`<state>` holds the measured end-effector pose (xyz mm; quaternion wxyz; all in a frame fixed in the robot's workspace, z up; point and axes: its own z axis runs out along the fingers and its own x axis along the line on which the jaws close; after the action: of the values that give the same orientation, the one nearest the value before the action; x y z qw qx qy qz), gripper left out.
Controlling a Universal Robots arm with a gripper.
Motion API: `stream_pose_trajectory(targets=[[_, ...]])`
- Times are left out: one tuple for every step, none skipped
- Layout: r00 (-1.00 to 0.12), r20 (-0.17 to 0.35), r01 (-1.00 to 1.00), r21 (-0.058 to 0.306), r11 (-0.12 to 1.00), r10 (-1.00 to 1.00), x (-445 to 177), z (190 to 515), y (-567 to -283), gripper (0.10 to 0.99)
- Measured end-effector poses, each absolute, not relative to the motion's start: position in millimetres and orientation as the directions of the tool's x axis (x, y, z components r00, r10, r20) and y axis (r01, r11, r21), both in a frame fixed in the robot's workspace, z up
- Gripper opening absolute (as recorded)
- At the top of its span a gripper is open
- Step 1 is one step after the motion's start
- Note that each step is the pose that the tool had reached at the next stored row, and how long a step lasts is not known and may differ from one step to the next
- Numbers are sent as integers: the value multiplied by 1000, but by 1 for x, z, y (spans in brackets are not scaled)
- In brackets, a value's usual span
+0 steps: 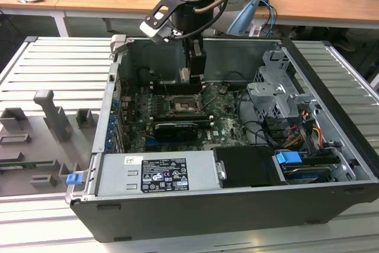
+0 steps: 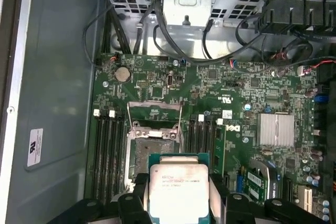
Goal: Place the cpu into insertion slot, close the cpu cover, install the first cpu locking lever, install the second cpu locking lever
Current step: 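Place the cpu into insertion slot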
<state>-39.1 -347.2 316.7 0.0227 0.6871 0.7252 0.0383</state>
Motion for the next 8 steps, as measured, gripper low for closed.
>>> stream_pose_trajectory(targets=[[-55, 20, 995, 87, 53, 998, -39, 315, -347, 541], [-55, 20, 995, 87, 53, 998, -39, 314, -347, 541], [-55, 20, 995, 87, 53, 998, -39, 313, -347, 541], [-55, 20, 995, 87, 53, 998, -40, 312, -347, 541], [-55, 20, 995, 87, 53, 998, -40, 311, -347, 541], [-55, 20, 995, 87, 53, 998, -40, 311, -347, 541], [-54, 20, 995, 86, 52, 998, -40, 310, -347, 541], [-40, 20, 996, 86, 38, 999, -40, 307, -347, 541]])
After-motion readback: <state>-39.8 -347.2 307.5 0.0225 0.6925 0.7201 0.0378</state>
